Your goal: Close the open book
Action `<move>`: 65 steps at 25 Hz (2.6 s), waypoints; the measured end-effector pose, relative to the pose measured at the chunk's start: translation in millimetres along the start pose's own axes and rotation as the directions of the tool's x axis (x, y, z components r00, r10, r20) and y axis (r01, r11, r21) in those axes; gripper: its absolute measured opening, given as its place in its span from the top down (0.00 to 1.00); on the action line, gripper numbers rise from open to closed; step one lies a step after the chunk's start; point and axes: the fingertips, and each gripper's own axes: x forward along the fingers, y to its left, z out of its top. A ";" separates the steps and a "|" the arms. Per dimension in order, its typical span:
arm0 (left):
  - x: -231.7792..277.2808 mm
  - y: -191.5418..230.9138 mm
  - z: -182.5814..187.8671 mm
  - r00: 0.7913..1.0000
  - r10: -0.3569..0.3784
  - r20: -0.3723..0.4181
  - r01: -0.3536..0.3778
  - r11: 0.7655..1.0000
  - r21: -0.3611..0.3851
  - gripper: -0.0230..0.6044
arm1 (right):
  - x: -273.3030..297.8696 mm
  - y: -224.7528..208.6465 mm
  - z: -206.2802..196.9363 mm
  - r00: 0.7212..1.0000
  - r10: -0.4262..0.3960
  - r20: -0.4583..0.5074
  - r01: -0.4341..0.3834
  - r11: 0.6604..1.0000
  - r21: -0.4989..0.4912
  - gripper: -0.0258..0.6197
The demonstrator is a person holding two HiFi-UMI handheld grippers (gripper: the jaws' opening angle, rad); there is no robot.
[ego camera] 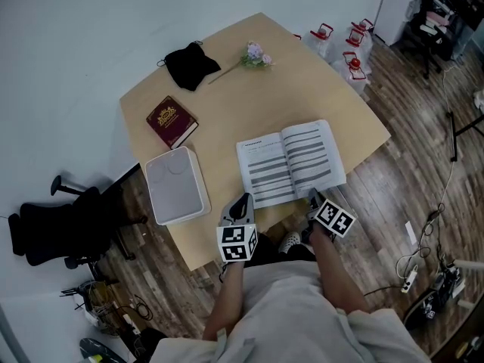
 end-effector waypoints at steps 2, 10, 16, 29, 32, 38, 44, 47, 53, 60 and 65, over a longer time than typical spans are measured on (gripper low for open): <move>-1.5 0.0 -0.7 1.000 0.005 -0.001 -0.005 1.000 0.002 0.93 | -0.4 2.2 1.5 1.000 -0.008 0.001 0.008 0.999 -0.050 0.92; -10.8 11.6 -3.7 1.000 0.027 0.006 -0.027 0.998 -0.051 0.93 | 2.2 9.5 -2.6 0.999 -0.049 -0.016 0.044 0.968 -0.247 0.91; -9.9 16.7 -2.9 1.000 0.025 0.012 -0.025 0.999 -0.049 0.93 | 2.3 20.3 -0.7 0.999 -0.042 -0.019 0.034 0.944 -0.329 0.91; -20.6 22.0 -6.3 1.000 0.015 0.016 -0.014 0.999 -0.033 0.93 | -1.7 45.4 -16.1 0.998 -0.054 -0.019 0.032 0.799 -0.601 0.91; -21.2 26.0 -3.2 1.000 0.019 0.022 -0.018 0.999 -0.033 0.93 | -1.0 52.1 -20.2 0.998 -0.058 -0.030 0.024 0.755 -0.656 0.91; -19.1 17.7 -4.8 1.000 0.010 0.021 -0.009 1.000 -0.027 0.93 | 0.1 60.8 -27.5 0.997 -0.058 -0.044 0.004 0.647 -0.762 0.91; -23.5 19.9 -9.4 1.000 0.020 0.022 -0.019 0.999 -0.039 0.93 | 4.8 66.2 -40.8 0.996 -0.069 -0.055 -0.012 0.509 -0.861 0.91; -25.6 22.6 -10.2 0.999 0.023 0.026 -0.022 0.999 -0.048 0.93 | 6.4 72.6 -48.0 0.995 -0.084 -0.053 -0.014 0.404 -0.915 0.91; -30.3 23.2 -5.8 0.999 0.030 0.039 -0.027 0.998 -0.053 0.93 | 8.8 79.2 -63.5 0.992 -0.101 -0.069 -0.036 0.298 -0.954 0.91; -32.2 30.3 -5.7 0.999 0.038 0.038 -0.036 0.998 -0.046 0.93 | 15.6 83.4 -78.3 0.990 -0.122 -0.071 -0.048 0.181 -0.982 0.90; -29.7 29.5 -6.3 0.999 0.037 0.026 -0.036 0.999 -0.038 0.93 | 19.5 80.7 -86.4 0.987 -0.133 -0.089 -0.069 0.149 -0.986 0.90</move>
